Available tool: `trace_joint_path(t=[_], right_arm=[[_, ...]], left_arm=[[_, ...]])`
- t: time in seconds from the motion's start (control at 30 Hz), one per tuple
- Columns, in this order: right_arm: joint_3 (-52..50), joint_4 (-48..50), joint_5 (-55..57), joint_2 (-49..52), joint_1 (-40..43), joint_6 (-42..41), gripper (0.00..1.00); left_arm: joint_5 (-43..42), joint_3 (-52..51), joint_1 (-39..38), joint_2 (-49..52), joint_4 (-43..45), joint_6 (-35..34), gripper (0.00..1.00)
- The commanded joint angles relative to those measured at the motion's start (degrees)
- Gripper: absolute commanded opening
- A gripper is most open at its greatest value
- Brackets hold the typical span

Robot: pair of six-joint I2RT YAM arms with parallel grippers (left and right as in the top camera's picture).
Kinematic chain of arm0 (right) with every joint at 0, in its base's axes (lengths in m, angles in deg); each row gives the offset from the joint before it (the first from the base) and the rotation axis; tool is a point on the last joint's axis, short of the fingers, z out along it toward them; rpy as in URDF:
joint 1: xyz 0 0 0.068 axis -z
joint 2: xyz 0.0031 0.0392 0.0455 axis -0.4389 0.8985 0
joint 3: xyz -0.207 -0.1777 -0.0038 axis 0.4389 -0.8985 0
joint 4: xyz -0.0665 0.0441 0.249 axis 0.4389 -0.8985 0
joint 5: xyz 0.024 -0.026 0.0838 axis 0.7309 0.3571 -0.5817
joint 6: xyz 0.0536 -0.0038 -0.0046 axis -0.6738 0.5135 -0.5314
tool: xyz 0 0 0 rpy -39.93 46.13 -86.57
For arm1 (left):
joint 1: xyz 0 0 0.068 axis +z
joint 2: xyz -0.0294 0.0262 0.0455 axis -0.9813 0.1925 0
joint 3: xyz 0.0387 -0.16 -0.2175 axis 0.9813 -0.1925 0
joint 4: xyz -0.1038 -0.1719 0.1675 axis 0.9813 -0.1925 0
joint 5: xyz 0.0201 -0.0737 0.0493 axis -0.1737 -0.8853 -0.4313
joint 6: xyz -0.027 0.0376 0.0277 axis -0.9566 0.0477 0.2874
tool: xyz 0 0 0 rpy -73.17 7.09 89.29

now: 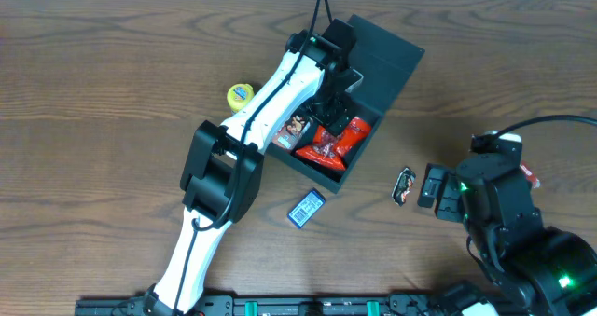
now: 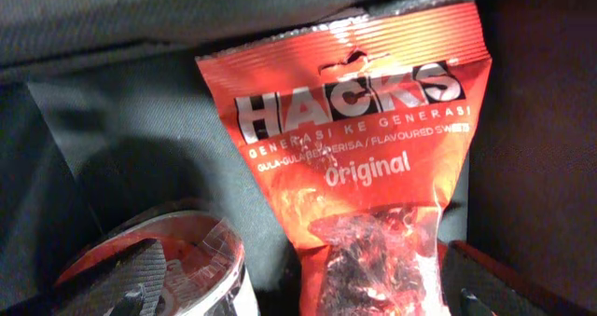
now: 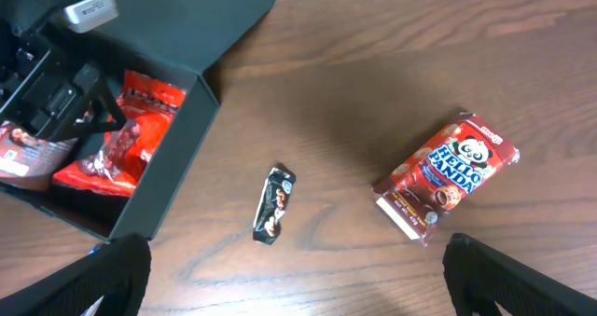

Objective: Pack container
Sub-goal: 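Lower the Pringles can beside the Hacks bag and adjust it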

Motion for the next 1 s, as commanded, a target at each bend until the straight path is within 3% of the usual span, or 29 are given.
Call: trace_joint_path(t=[0.0,0.7,0.97], right_arm=[[-0.48,-0.02,1.27,-0.09,-0.09,-0.68,0.99],[-0.48,-0.02,1.25,-0.09,-0.09,-0.70,0.99],[-0.48,-0.02,1.27,-0.09,-0.09,-0.68,0.99]], left_arm=[[1.07,-0.33,0.02,-0.17,-0.59,-1.11,0.95],[1.31,-0.24,0.02,-1.64,-2.95,-1.53,0.95],[1.33,3.58,0.02,-8.11,-2.16,-1.51,0.95]])
